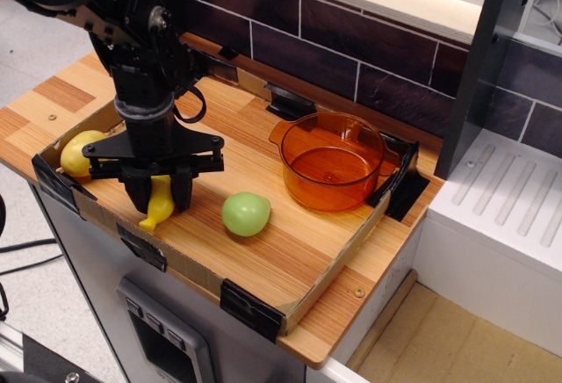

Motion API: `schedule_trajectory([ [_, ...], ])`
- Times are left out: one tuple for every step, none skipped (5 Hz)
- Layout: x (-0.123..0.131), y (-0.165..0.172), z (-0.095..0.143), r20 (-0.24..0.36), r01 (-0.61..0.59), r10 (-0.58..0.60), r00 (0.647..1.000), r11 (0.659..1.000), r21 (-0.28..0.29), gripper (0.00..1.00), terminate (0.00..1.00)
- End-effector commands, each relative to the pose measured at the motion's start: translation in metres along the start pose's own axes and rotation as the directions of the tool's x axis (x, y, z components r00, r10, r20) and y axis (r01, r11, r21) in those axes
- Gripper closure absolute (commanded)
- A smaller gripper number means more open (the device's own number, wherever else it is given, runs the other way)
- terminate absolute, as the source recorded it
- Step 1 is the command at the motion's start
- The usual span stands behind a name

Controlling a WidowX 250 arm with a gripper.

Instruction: Put banana in pot

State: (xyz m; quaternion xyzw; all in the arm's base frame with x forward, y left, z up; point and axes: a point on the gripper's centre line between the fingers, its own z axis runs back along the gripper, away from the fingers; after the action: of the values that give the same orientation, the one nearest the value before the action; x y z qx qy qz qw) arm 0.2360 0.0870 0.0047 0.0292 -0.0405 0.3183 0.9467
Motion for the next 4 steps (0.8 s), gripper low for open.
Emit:
schedule_trajectory([
  [0.035,-0.021,0.066,0.066,-0.054,0.058,0.996,0.996,-0.065,1.00,0.00],
  [0.038,-0.040,0.098,0.065,-0.092,0.098,0.993,0.992,-0.087,1.00,0.00],
  [0.034,-0.073,0.103,0.060,-0.120,0.124,0.990,0.990,-0.068,1.00,0.00],
  [0.028,-0.107,0.101,0.009,-0.104,0.105,0.994,0.994,-0.036,1.00,0.00],
])
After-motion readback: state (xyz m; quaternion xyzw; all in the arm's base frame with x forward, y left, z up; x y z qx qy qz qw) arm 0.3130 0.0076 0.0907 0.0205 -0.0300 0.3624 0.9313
